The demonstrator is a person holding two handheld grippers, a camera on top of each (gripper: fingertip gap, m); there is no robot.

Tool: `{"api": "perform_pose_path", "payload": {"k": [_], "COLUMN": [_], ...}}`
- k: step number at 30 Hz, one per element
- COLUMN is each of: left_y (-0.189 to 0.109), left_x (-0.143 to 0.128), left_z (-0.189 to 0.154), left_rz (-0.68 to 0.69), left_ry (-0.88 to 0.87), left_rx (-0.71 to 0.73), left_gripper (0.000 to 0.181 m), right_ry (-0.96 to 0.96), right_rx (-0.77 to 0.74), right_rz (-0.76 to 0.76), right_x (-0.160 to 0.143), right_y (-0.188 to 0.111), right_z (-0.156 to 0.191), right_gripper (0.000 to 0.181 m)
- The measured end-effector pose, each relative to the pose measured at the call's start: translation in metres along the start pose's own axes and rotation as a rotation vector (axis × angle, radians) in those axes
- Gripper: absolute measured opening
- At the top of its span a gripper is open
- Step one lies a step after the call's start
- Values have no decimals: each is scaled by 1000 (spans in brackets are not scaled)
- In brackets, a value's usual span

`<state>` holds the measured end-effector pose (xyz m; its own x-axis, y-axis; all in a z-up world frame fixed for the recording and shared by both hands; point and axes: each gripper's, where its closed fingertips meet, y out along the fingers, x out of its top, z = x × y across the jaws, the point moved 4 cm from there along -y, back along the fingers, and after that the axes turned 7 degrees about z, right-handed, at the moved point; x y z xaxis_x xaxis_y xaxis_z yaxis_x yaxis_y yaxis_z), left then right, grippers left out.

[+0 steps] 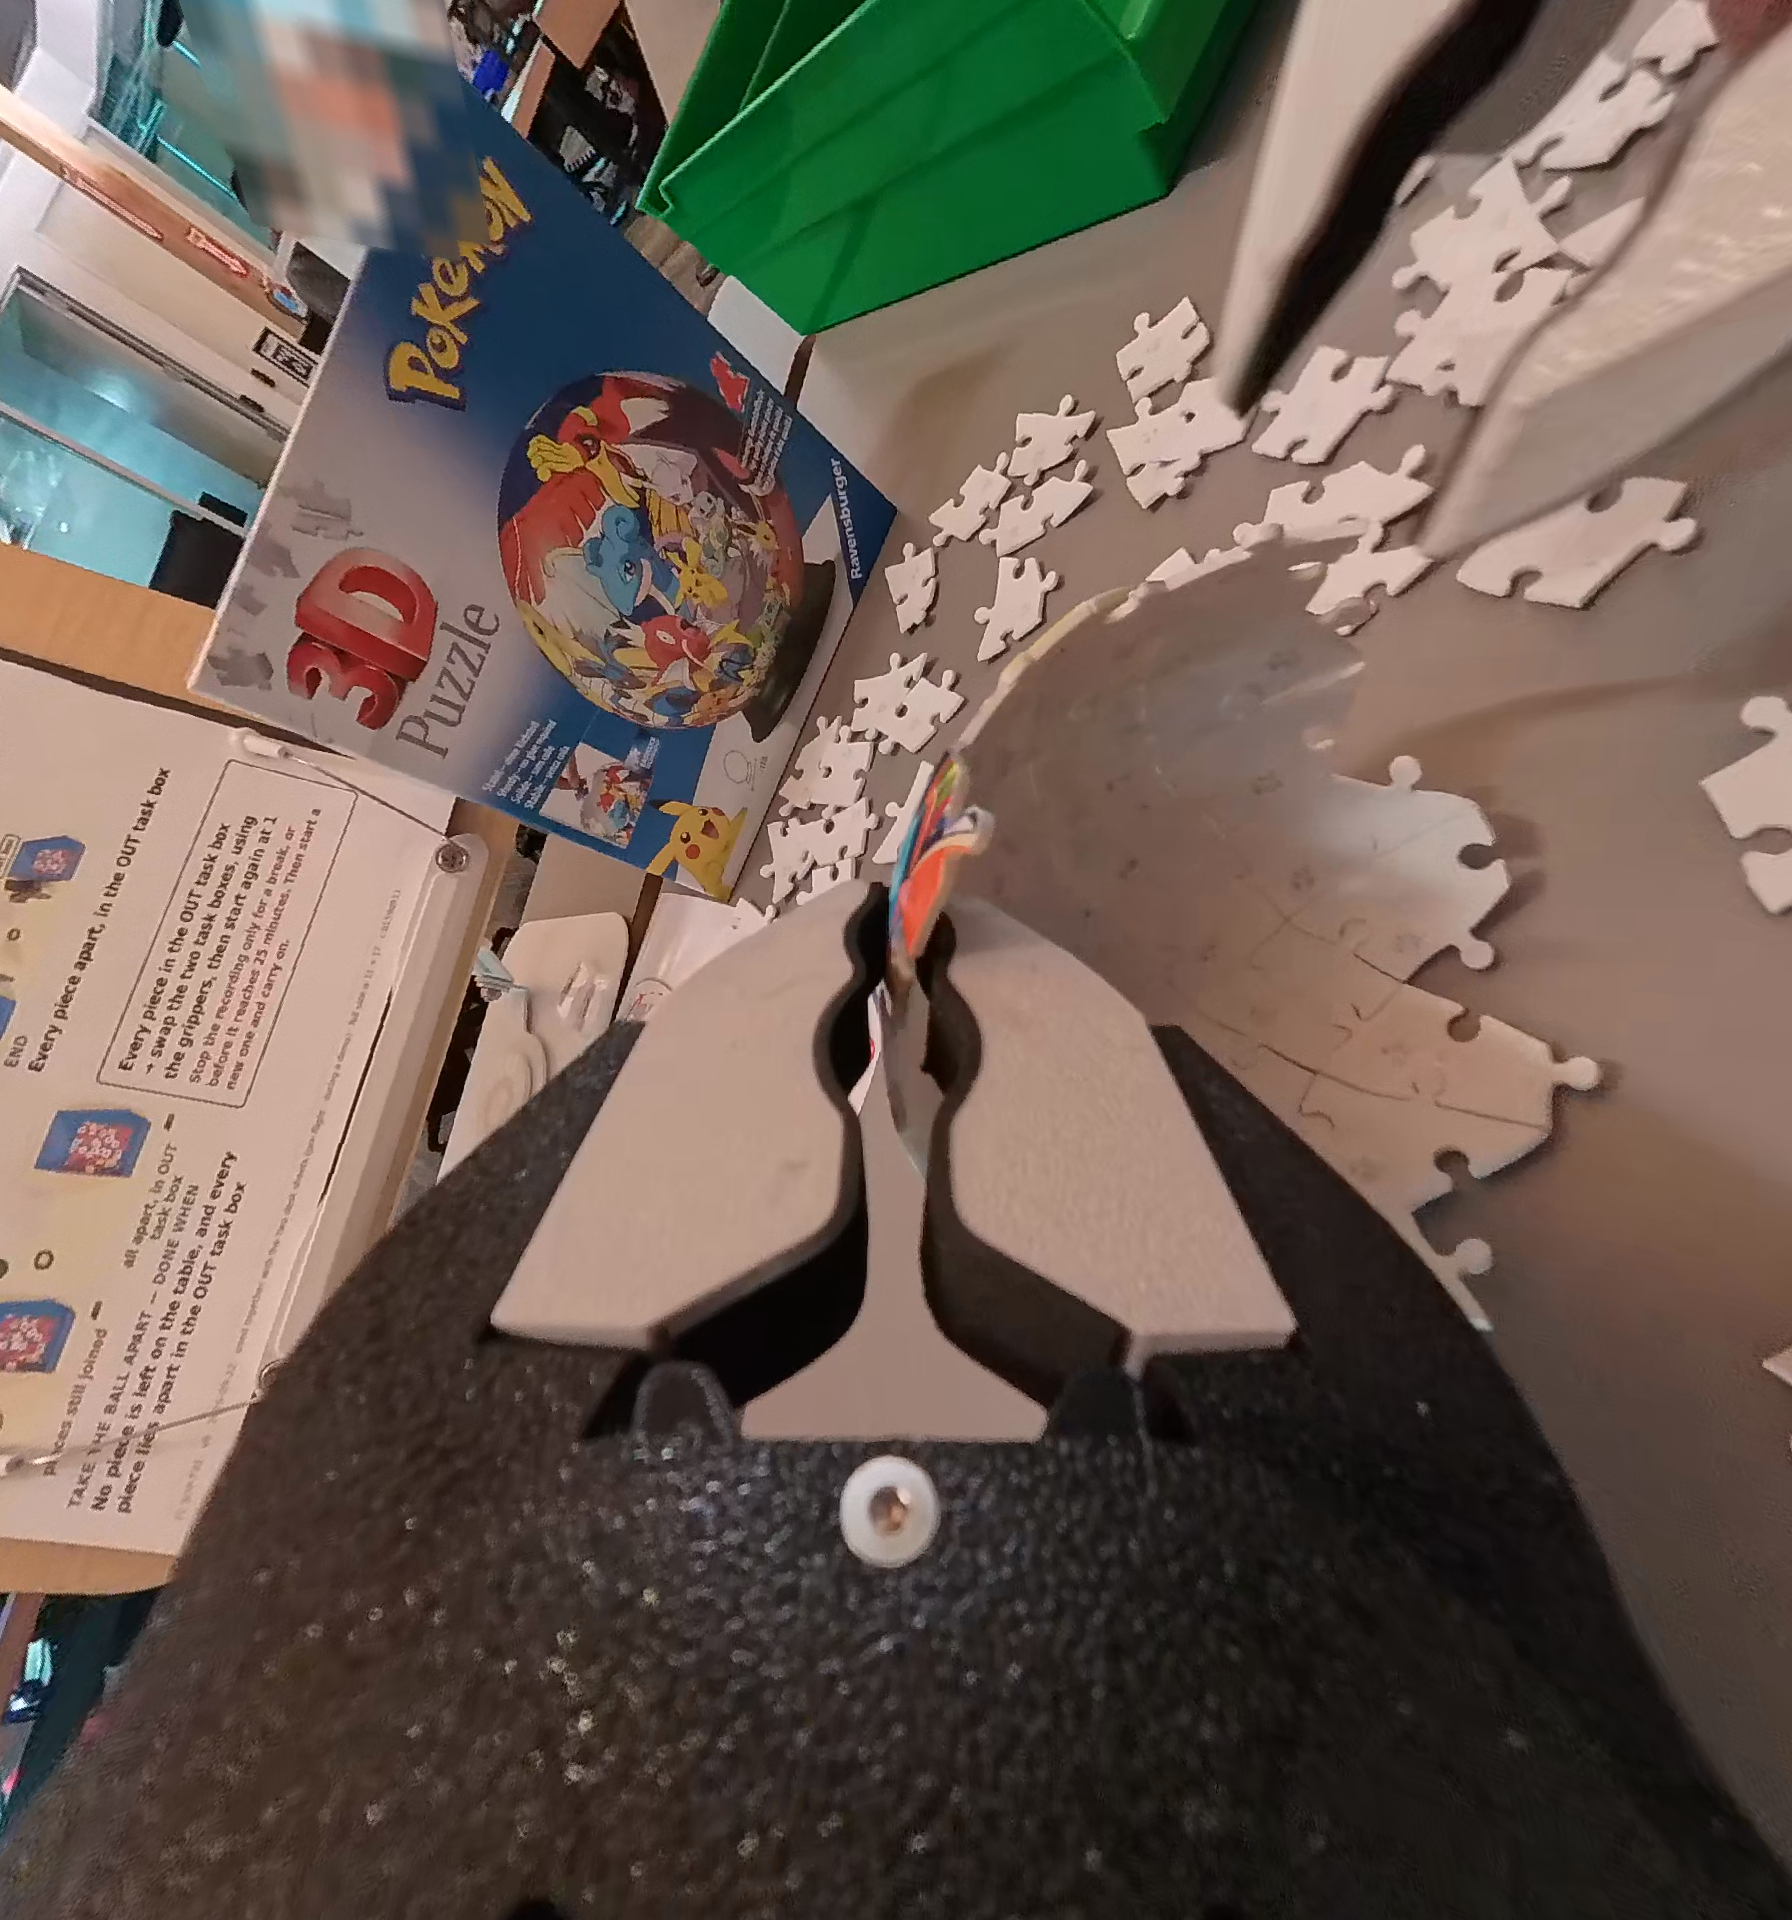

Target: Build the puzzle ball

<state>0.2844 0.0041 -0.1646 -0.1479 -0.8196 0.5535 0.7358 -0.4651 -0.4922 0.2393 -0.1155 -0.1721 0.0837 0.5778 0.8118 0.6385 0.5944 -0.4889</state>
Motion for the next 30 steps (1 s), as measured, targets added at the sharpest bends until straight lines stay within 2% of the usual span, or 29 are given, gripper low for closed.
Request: {"api": "perform_pose_path", "payload": {"k": [3,6,10,14,21,30], "left_y": [2,5,6,6,8,9], "left_x": [0,2,3,6,12,11], "left_z": [0,-1,-1,2,1,3], "left_rz": [10,19,23,14,-4,-1], "left_ry": [-1,0,14,27,46,46], "left_rx": [10,21,41,90,126,121], "left_gripper": [4,5,5,4,4,3], "right_ry": [28,39,59,80,-81,-273], "right_rx": [-90,-64,-165,-225,-352,-414], "right_rz": [-22,-31,9,0,-22,-39], "right_x": [8,15,15,17,27,28], "right_y": [6,14,19,20,28,35], "right_z": [-7,2,-4,-6,-12,-14], "right_gripper": [39,39,38,31,26,4]}}
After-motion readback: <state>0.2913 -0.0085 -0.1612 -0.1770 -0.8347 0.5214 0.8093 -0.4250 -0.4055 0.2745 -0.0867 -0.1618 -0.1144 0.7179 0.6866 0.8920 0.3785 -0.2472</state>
